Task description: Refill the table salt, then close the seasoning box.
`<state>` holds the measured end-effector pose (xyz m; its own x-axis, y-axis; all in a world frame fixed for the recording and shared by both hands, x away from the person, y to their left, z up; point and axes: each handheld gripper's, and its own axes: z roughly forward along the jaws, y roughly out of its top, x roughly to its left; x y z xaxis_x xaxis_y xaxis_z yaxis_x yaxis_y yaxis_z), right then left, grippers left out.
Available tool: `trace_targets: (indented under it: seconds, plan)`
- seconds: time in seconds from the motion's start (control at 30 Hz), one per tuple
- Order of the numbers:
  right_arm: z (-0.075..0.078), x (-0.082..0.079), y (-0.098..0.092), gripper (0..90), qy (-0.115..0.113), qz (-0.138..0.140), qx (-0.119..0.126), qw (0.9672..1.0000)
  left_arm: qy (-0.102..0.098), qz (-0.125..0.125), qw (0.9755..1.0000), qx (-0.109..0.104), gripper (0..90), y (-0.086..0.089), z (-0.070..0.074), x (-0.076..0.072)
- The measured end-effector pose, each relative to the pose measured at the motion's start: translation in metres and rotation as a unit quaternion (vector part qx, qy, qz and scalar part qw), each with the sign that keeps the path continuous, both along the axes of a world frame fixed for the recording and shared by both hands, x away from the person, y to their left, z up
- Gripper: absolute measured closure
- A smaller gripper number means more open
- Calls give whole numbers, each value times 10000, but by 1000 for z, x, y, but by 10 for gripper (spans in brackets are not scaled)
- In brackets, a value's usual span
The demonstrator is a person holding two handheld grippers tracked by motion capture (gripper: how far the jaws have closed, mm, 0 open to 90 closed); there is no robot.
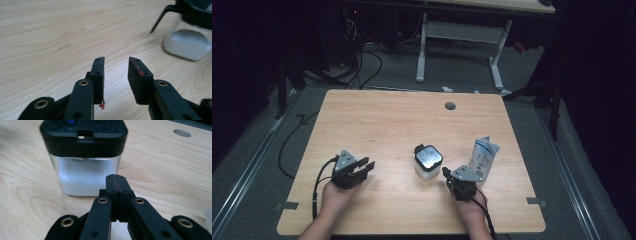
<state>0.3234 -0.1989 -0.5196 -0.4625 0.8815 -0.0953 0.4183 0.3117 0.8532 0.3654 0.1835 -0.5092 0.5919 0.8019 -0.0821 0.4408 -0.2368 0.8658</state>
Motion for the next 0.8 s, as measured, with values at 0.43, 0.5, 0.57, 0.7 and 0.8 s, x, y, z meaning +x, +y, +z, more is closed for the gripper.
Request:
trace_targets:
  seconds: [0.43, 0.5, 0.57, 0.7, 0.8]
  plan:
    - [-5, 18, -5, 899, 205, -287, -223, 9991, -70, 471, 9989, -32, 566, 50, -11, -15]
    - [-5, 20, -5, 899, 212, -303, -232, 9990, -77, 490, 9987, -62, 563, 51, -10, -15]
    - [-3, 22, -3, 899, 195, -291, -254, 9991, -99, 505, 9987, -53, 559, 52, -10, -15]
    - [-1, 27, 1, 899, 117, -262, -257, 9993, -86, 528, 9985, -86, 552, 53, -10, -15]
    - [-2, 32, 3, 899, 144, -245, -256, 9993, -80, 526, 9985, -99, 551, 53, -10, -15]
